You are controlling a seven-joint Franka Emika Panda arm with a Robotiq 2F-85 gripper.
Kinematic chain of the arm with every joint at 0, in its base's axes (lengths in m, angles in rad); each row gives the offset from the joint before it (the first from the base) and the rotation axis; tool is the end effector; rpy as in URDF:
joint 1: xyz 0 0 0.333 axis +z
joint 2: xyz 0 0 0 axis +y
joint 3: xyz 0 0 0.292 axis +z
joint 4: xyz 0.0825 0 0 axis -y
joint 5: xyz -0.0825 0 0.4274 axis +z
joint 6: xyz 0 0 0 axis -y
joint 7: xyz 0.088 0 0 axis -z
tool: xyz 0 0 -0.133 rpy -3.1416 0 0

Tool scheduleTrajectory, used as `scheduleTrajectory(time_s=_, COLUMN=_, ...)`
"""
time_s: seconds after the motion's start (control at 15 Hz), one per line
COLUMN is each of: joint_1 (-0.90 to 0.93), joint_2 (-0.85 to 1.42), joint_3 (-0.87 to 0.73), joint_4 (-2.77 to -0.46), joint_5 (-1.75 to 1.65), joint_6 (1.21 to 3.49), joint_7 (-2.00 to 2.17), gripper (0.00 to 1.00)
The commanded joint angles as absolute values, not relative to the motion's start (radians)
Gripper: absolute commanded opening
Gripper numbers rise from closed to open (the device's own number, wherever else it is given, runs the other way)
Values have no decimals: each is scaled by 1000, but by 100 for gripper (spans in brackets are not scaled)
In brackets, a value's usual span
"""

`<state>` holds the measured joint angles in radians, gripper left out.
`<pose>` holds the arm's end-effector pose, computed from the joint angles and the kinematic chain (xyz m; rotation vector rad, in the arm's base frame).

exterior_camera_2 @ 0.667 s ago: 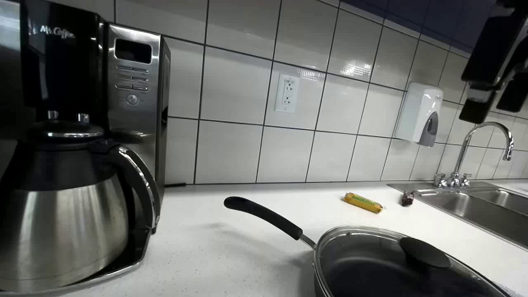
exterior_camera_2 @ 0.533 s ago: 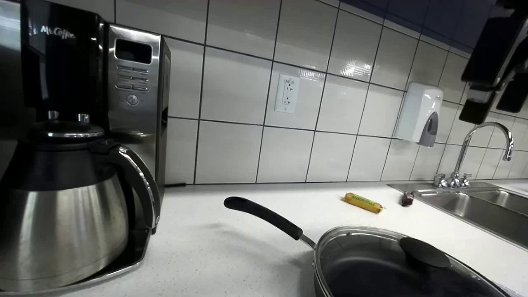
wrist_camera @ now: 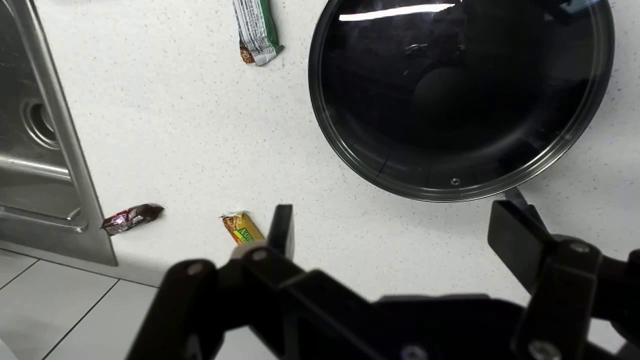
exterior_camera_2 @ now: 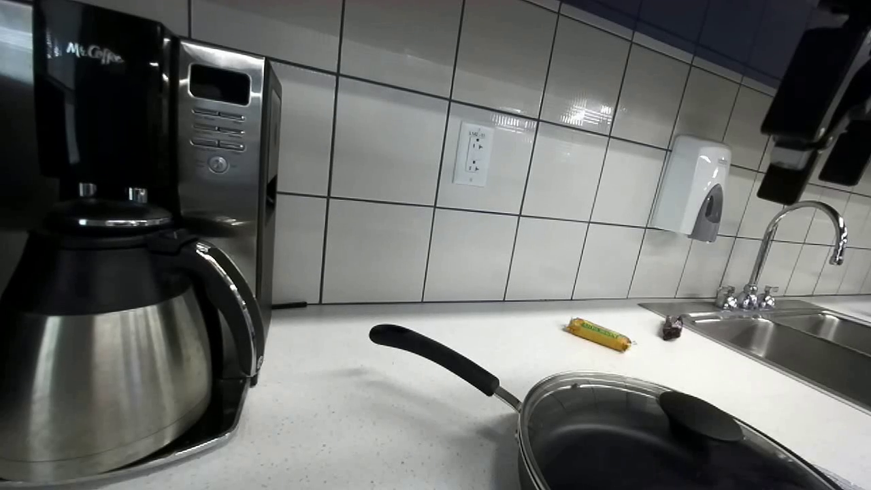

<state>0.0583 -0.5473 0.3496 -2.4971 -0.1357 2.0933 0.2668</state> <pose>0.4240 0.1647 0.4134 2.8664 0.2372 0.2867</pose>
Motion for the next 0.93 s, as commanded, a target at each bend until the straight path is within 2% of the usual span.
scheduleTrajectory(time_s=0.0, joint_1=88, joint_2=-541, joint_3=324, joint_4=-2494, joint_5=-153, joint_6=2089, joint_7=281, gripper=100)
scheduleTrajectory(time_s=0.67, joint_1=88, joint_2=-541, joint_3=324, joint_4=-2494, joint_5=-153, joint_6=2089, joint_7=281, gripper=100)
scheduleTrajectory(time_s=0.87, joint_1=97, joint_2=-524, joint_3=329, joint_4=-2501, joint_5=-160, joint_6=2151, joint_7=286, gripper=100)
